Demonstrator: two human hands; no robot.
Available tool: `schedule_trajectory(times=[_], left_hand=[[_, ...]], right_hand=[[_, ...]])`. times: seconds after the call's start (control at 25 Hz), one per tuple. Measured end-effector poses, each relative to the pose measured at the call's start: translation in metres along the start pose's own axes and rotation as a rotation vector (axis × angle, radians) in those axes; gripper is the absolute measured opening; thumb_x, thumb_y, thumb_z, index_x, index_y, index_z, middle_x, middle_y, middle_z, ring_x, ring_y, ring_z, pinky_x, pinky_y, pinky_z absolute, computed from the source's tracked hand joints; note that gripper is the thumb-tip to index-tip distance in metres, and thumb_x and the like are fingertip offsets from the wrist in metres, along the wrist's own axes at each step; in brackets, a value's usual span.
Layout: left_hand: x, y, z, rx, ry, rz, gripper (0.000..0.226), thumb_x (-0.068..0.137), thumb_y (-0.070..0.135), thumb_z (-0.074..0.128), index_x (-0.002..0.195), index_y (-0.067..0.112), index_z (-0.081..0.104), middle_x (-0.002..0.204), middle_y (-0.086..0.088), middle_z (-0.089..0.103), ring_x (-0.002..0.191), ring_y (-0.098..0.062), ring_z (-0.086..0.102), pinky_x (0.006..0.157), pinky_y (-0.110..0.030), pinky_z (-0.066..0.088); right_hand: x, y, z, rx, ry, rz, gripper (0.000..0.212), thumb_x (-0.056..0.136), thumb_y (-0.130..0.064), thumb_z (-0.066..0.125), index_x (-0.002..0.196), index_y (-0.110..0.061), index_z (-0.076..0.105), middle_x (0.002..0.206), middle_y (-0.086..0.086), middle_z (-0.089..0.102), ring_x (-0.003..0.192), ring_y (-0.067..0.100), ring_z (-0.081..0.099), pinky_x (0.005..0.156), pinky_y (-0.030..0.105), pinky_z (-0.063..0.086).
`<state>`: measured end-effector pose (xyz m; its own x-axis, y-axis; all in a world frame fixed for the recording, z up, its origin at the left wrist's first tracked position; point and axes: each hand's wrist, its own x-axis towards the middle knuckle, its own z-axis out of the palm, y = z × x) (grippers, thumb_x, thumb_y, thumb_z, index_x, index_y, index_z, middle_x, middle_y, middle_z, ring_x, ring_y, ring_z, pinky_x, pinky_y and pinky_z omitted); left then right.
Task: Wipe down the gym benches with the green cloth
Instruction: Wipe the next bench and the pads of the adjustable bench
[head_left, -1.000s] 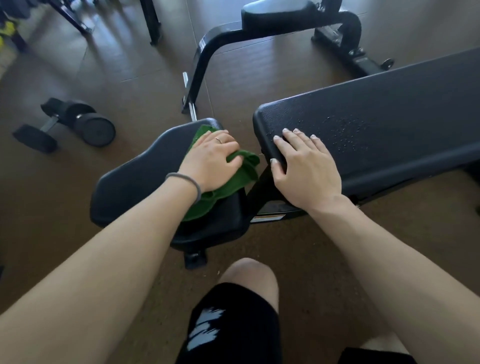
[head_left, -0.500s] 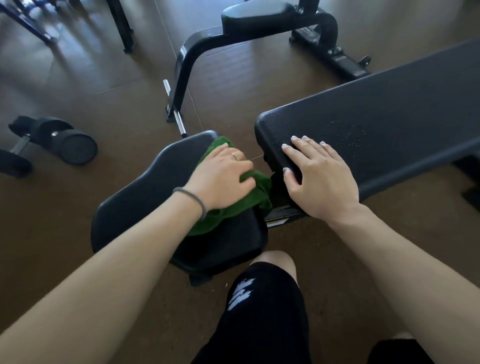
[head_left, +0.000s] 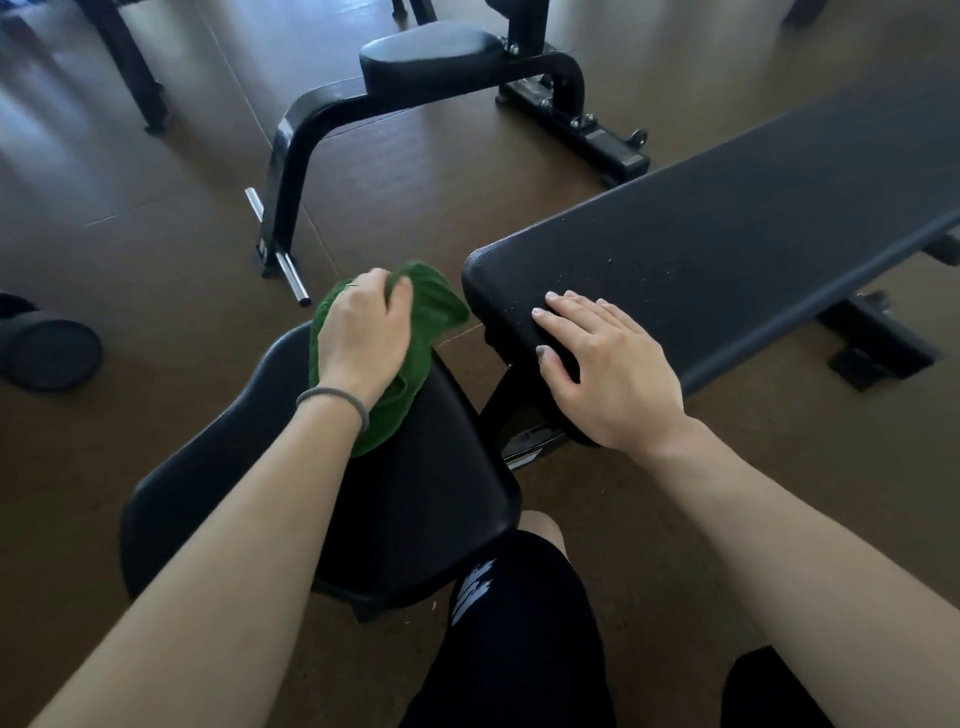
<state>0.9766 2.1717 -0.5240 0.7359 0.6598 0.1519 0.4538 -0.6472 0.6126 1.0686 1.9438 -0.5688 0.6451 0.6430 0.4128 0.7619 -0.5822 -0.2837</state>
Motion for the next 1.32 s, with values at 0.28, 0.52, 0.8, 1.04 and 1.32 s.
schedule_trajectory(times=[0.28,0.52,0.8,1.04,1.32], left_hand=[[0.016,0.073,0.042,-1.018,-0.152,-0.179,0.049,0.102,0.053,0.047,0.116,0.013,0.071,0.118,-0.008,0.073,0.112,-0.025,0.068,0.107,-0.051,0.051],[-0.010,0.113,0.113,0.378,-0.407,0.669,0.055,0.105,0.055,0.037,0.158,0.043,0.032,0.170,0.007,0.024,0.158,-0.018,0.018,0.129,-0.042,0.007],[-0.059,0.089,0.089,0.338,-0.418,0.763,0.058,0.104,0.053,0.023,0.159,0.038,0.033,0.168,0.009,0.028,0.157,-0.015,0.021,0.130,-0.041,0.012],[0.040,0.104,0.111,0.403,-0.381,0.472,0.050,0.109,0.046,0.030,0.159,0.043,0.030,0.170,0.010,0.023,0.159,-0.015,0.016,0.129,-0.037,0.007],[-0.039,0.092,0.094,0.385,-0.383,0.616,0.058,0.102,0.052,0.023,0.158,0.043,0.033,0.168,0.012,0.027,0.157,-0.015,0.020,0.129,-0.043,0.011]], right_hand=[[0.005,0.007,-0.014,0.165,0.296,0.282,0.053,0.104,-0.029,0.028,0.129,-0.004,0.068,0.134,0.011,0.068,0.132,0.028,0.057,0.122,0.040,0.025],[0.004,0.072,-0.036,0.073,0.101,0.522,0.064,0.105,-0.038,0.013,0.159,-0.013,0.037,0.163,0.005,0.040,0.153,0.019,0.029,0.127,0.039,0.011],[-0.001,0.081,-0.021,-0.013,0.107,0.475,0.067,0.102,-0.038,0.010,0.154,-0.020,0.047,0.161,0.006,0.043,0.154,0.020,0.029,0.128,0.038,0.010],[0.000,0.081,-0.016,-0.045,0.137,0.490,0.066,0.102,-0.037,0.013,0.150,-0.017,0.054,0.159,0.005,0.046,0.152,0.020,0.033,0.128,0.038,0.015],[0.000,0.080,-0.016,-0.097,0.133,0.465,0.060,0.103,-0.032,0.021,0.148,-0.013,0.056,0.158,0.007,0.048,0.151,0.022,0.036,0.127,0.041,0.019]])
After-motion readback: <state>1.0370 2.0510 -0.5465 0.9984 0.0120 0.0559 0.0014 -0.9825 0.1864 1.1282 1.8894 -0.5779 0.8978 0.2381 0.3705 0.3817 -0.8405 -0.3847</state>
